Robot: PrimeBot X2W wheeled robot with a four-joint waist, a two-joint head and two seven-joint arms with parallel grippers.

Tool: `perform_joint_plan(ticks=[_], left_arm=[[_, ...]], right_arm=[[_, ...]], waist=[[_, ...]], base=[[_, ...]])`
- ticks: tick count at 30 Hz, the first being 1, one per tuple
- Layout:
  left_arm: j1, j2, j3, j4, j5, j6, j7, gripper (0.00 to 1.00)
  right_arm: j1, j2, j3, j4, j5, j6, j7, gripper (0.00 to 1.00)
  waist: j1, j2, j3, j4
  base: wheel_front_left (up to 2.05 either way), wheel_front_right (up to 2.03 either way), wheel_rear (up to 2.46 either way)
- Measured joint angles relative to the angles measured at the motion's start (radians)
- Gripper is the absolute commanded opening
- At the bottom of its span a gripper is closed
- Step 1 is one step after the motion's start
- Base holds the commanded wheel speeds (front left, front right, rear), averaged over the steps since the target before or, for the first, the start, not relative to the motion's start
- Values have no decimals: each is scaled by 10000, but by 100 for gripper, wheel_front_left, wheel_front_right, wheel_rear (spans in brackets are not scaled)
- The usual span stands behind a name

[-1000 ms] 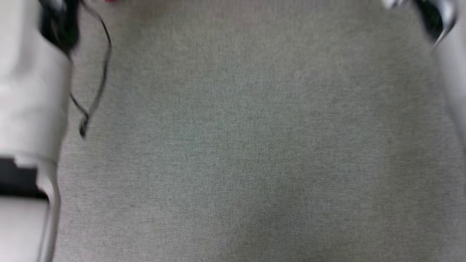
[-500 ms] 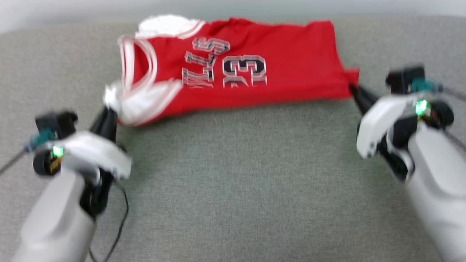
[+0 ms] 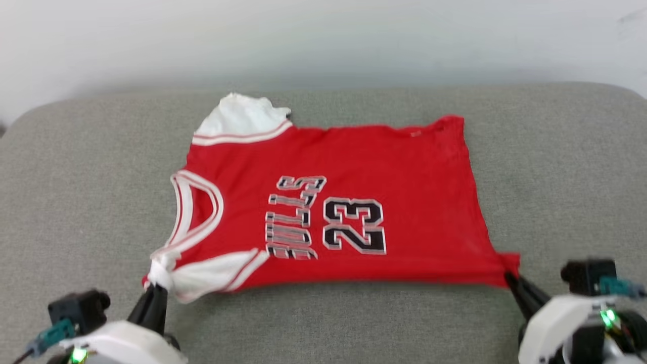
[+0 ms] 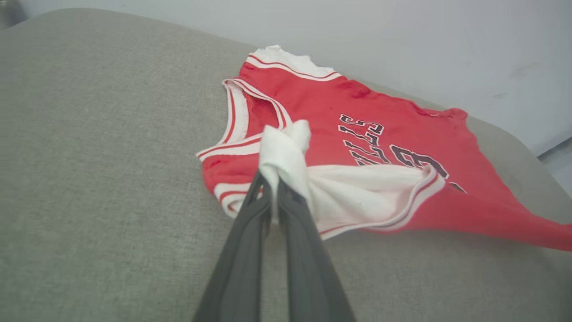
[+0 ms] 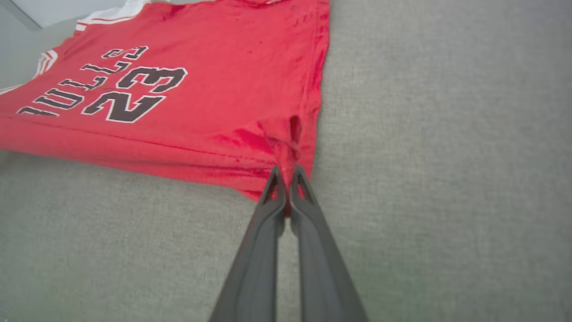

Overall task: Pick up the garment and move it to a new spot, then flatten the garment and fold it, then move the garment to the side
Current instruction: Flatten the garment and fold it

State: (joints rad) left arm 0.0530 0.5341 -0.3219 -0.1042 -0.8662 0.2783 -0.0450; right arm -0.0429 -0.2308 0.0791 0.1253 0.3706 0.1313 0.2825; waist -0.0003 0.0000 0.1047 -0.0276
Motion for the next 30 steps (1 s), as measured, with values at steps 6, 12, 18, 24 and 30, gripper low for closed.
perform_joint_plan(ticks=[6,12,18,24,30], left_arm=[[1079,313,102,-1505,-82,763,443,0],[416,412,-29,-1509,-73,552,740,0],[-984,240,-282,-104,-148,-113,1020,0],[-2152,-104,-359,1534,-240,-794,815,0],[-3003,-495,-514,2968,-245,-1315,529,0]], right_arm=[[1594,752,-815,-2140,-623,-2,1352,0],[1337,842,-775,-2362,-876,-2,2059,0],[-327,366,-155,-1062,-798,-2,2063,0],[-1776,94,569,600,-510,-4,1394,0],[-2776,-63,1053,2071,-351,-4,468,0]], waist=[[0,0,-187,-57],[1,0,-52,-32],[3,0,452,-60],[4,0,1019,-46],[4,1,1469,74]], base=[[0,0,0],[0,0,0],[0,0,0],[0,0,0],[0,0,0]])
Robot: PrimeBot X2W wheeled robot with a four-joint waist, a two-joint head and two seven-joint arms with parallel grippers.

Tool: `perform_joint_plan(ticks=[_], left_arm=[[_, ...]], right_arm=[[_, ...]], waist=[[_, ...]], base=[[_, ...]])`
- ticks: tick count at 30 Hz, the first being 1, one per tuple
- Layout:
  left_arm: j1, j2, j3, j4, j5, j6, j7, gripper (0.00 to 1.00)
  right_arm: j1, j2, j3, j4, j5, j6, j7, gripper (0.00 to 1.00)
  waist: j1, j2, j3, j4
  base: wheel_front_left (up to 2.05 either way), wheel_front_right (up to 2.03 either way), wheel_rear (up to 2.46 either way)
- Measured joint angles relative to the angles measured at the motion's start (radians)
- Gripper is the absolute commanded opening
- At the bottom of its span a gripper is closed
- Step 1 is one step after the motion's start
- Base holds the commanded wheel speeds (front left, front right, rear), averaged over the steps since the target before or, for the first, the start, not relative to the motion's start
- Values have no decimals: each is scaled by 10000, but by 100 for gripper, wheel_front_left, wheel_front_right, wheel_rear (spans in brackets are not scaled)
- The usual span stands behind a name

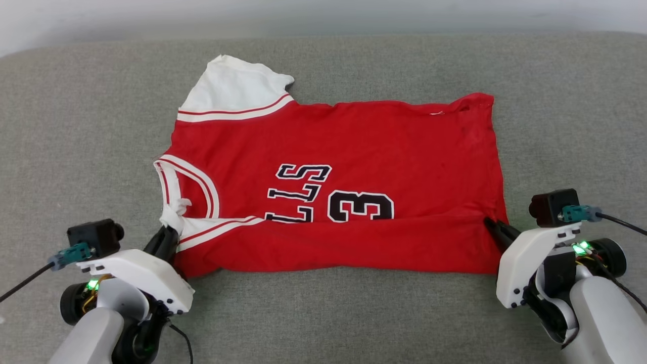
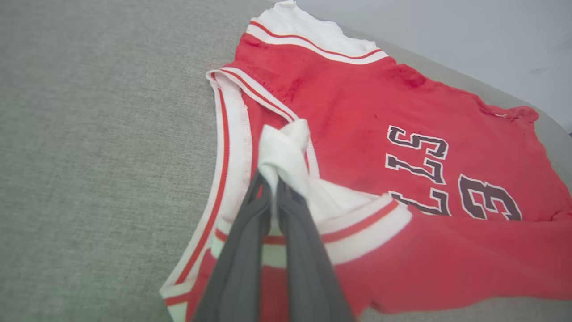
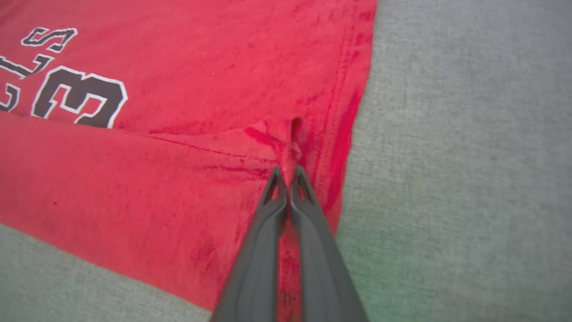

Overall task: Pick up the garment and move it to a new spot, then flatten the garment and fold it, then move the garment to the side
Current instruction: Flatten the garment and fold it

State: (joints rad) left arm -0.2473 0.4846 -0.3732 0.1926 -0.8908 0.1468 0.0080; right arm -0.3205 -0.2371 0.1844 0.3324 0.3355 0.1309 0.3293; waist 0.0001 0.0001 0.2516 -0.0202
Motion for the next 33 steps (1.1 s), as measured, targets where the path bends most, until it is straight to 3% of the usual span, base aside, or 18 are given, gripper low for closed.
perform_joint_plan(ticks=[2,3,4,5,6,9,10,13,17,27,33], left_arm=[[-127,-142,-63,474,-69,-184,-10,0],[-163,-221,-102,727,-146,-297,29,0],[-211,-290,-159,920,-201,-372,67,47],[-258,-359,-186,1083,-217,-445,65,100],[-320,-422,-188,1231,-251,-518,46,100],[-441,-514,-155,1532,-293,-606,-104,100],[-429,-389,-90,1684,-357,-677,-167,100],[-91,-17,21,1526,-447,-673,-27,100],[313,539,4,823,-479,-497,598,100],[1241,2263,-173,-1463,-1135,236,3597,100],[1555,2660,-13,-1781,-1672,742,4552,100]], right_arm=[[-166,-23,151,456,38,0,-322,0],[-247,-21,251,719,86,0,-407,16],[-314,-23,328,917,86,0,-556,43],[-386,-23,384,1083,121,0,-734,80],[-445,-23,451,1256,188,0,-884,100],[-496,-31,600,1492,362,2,-1620,100],[-487,-94,637,1490,445,2,-2512,100],[-314,-151,545,1118,416,2,-3576,100],[166,-140,88,420,130,2,-4364,100],[1671,792,-1198,-2157,-936,0,-4228,100],[1975,1271,-1298,-3066,-1243,0,-3933,100]], waist=[[0,0,90,29],[0,0,122,36],[0,0,140,44],[0,0,140,54],[0,0,133,66],[0,0,38,88],[0,0,-168,87],[0,0,-568,38],[-1,0,-1012,-24],[-1,0,-1272,-315],[-1,0,-751,-647]], base=[[0,0,0],[0,0,0],[0,0,0],[0,0,0],[0,0,0],[0,0,0],[0,0,0],[0,0,0],[0,0,0],[0,0,0],[0,0,0]])
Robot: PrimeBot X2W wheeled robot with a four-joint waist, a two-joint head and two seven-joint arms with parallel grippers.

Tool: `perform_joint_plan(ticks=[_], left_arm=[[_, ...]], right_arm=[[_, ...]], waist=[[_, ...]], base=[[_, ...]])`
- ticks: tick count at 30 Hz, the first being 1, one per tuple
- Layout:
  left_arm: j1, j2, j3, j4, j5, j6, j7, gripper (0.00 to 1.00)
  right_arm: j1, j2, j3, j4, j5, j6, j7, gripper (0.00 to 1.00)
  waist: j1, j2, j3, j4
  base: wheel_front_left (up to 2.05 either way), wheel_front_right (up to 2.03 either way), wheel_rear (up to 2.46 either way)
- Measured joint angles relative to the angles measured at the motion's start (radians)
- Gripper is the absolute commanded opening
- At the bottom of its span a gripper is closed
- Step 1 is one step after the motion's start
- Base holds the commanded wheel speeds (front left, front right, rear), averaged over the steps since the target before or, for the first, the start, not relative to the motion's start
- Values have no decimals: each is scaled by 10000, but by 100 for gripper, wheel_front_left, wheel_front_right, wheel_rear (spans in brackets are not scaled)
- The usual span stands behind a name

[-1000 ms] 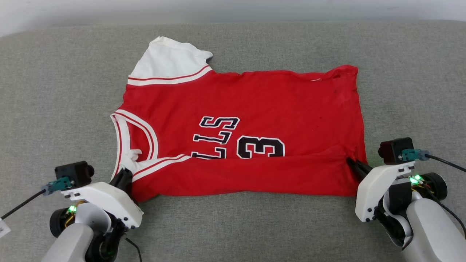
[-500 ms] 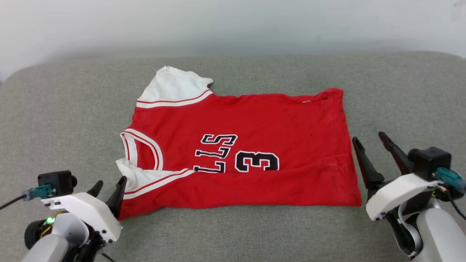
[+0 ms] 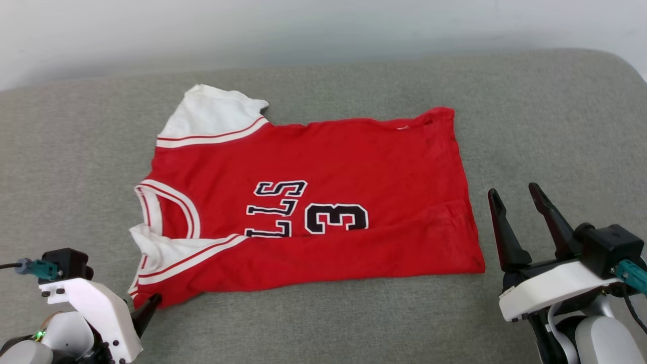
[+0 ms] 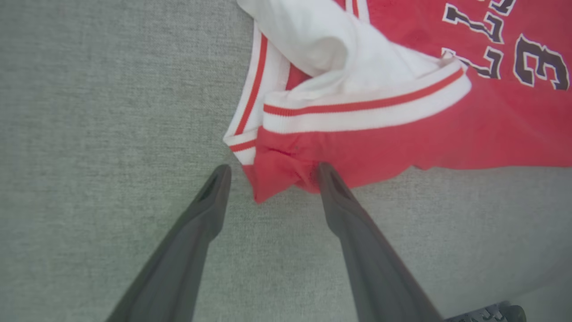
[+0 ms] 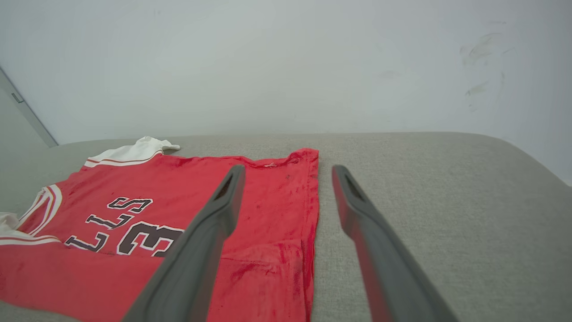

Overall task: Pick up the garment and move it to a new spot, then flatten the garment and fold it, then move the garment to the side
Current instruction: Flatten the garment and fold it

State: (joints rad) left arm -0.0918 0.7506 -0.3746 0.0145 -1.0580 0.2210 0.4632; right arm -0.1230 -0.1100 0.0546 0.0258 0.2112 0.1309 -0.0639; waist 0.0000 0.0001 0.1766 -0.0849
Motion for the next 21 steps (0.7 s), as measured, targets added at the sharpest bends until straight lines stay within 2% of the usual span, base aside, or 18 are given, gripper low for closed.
perform_joint_plan(ticks=[3,8,9,11,13,14,17,21], left_arm=[[10,35,40,198,-215,23,226,100],[-227,-6,73,558,-629,-188,713,100],[-300,8,71,652,-744,-238,853,75],[-399,-10,69,830,-878,-353,989,0],[-452,-33,79,986,-1024,-458,1074,0],[-525,-288,50,1172,-1060,-646,918,0],[-524,-372,10,1327,-895,-882,545,0],[-503,-397,-19,1162,-516,-894,0,0]], right_arm=[[0,134,2,-217,-25,0,31,100],[-81,215,19,-449,-107,0,13,100],[-100,215,19,-485,-157,0,-19,100],[-111,219,6,-558,-232,0,-21,100],[-113,219,-19,-614,-255,0,-13,100],[-98,198,-121,-667,-268,0,104,100],[25,151,-240,-688,-209,0,435,100],[210,13,-420,-514,268,0,1726,100]], waist=[[0,0,319,-190],[0,0,803,-449],[-1,0,866,-497],[-2,0,941,-570],[-1,0,940,-603],[-1,0,841,-562],[0,0,690,-460],[0,0,453,-277]], base=[[0,0,0],[0,0,0],[0,0,0],[0,0,0],[0,0,0],[0,0,0],[0,0,0],[0,0,0]])
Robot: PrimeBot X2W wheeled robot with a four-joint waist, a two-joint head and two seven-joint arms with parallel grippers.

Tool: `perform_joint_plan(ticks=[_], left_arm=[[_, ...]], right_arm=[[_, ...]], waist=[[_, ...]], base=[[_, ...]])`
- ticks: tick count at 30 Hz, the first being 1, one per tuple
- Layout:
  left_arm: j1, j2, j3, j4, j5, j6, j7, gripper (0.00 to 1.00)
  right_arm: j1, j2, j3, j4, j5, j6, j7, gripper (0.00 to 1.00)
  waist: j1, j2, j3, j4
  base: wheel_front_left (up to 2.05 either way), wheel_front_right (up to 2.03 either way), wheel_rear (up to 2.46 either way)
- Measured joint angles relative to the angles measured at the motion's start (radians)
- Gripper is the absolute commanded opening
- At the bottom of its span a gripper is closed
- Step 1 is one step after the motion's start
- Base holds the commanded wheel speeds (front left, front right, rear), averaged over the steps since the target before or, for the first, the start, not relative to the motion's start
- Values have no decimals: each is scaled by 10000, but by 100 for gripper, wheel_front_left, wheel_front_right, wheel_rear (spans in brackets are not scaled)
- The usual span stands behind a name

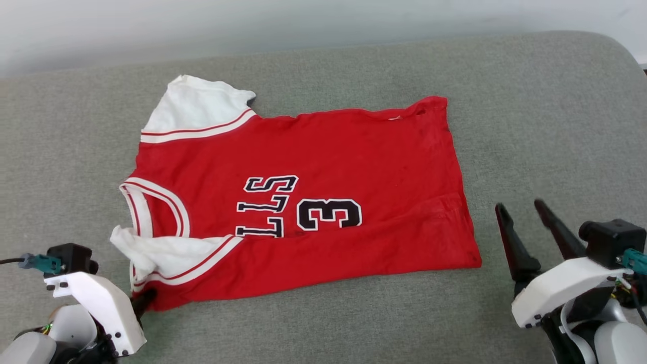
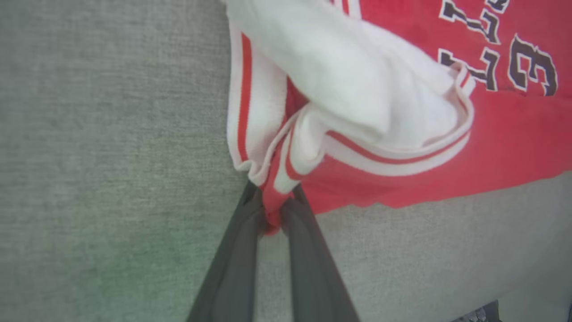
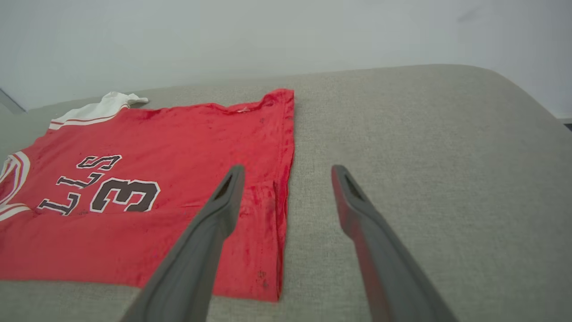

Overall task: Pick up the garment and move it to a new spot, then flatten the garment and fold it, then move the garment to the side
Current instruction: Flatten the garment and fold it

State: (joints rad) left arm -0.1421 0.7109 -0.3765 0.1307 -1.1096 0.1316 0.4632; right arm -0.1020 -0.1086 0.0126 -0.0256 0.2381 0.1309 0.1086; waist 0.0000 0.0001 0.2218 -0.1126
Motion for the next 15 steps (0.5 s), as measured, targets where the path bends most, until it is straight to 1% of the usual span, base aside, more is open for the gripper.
perform_joint_plan(ticks=[5,7,10,13,14,15], left_arm=[[-5,105,75,-771,454,211,-462,0],[-37,140,59,-1127,656,320,-548,0],[-158,157,33,-1607,872,445,-629,0],[-338,173,-17,-1973,1055,550,-663,0],[-515,151,-65,-2184,1174,621,-663,0],[-537,132,-73,-2219,1216,625,-673,0]], right_arm=[[61,-579,-81,639,800,0,2913,100],[15,-865,-38,863,995,0,3896,100],[-246,-1137,75,1212,1354,0,4903,100],[-732,-1275,313,1595,1626,0,5457,100],[-1252,-1325,606,2084,1810,0,5787,100],[-1429,-1331,715,2268,1918,0,5908,100]], waist=[[0,0,-158,288],[0,0,-147,410],[0,0,-44,587],[0,0,147,717],[0,0,360,849],[0,0,425,889]], base=[[0,0,0],[0,0,0],[0,0,0],[0,0,0],[0,0,0],[0,0,0]])
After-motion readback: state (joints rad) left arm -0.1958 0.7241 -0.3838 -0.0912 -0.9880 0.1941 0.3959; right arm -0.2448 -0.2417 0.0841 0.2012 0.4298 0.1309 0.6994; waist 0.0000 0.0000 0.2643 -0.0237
